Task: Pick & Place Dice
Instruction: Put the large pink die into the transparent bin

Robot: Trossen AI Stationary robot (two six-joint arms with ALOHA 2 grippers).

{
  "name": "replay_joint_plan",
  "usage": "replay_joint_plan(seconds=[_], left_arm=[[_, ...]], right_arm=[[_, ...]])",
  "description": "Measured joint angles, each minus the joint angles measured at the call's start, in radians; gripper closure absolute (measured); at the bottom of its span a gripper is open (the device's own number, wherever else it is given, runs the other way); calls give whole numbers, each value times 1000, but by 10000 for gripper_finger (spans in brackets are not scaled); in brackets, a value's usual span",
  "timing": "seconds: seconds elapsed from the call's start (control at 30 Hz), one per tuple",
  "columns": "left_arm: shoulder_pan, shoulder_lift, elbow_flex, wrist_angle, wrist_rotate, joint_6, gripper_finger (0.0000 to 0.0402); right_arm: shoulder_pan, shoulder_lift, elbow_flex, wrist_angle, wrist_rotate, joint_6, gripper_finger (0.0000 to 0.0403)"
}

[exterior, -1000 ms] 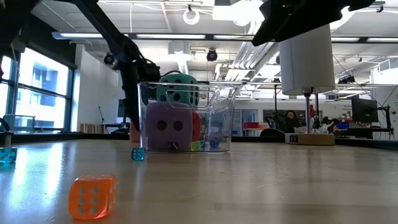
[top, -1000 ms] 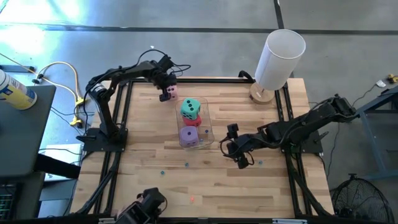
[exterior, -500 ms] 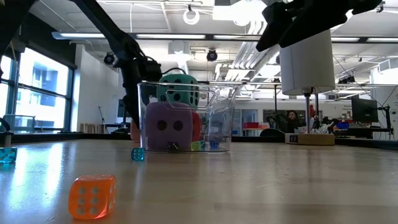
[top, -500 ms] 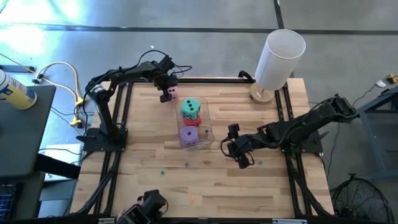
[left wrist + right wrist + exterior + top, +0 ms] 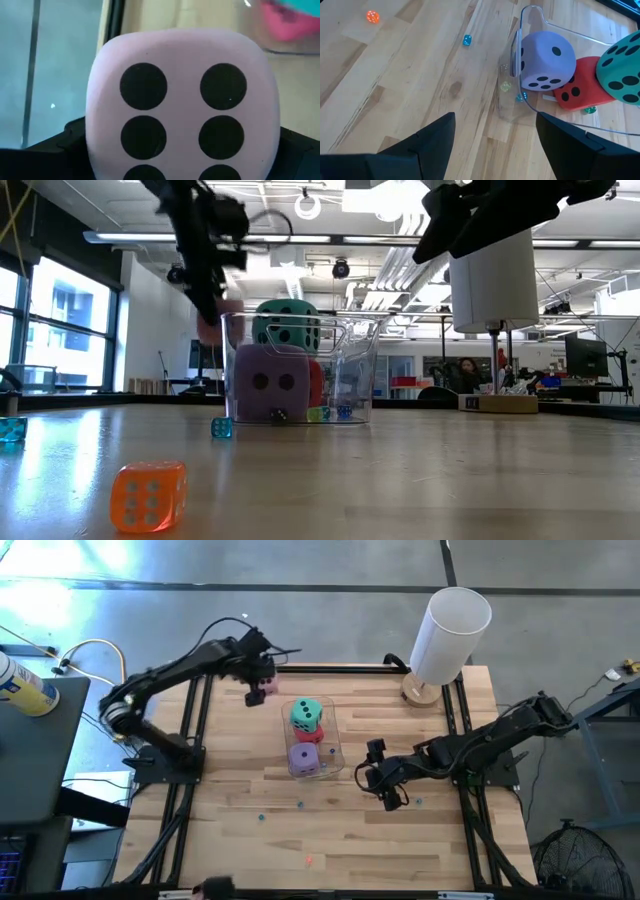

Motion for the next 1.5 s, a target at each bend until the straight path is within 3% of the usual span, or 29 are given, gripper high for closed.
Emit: replay_joint_plan(seconds=[0.17,0.37,0.63,0.87,1.13,1.5], left_arm=[[-118,-148,0,-115,-37,-83,31],[-284,-247,0,-144,-39,-188,32],[-521,-230,0,-119,-35,-308,32],[-690,-164,0,71,-32,-415,32],[-750,-62,0,222,93,-506,32],[-733,43,0,244,94,-516,18]], right_arm=[[0,0,0,0,0,0,133],[0,0,0,5,2,-1,133],[0,0,0,10,-23,4,133],[0,0,0,27,-23,-8,133],[0,0,0,31,-23,-8,133],[0,0,-32,33,-25,-29,133]])
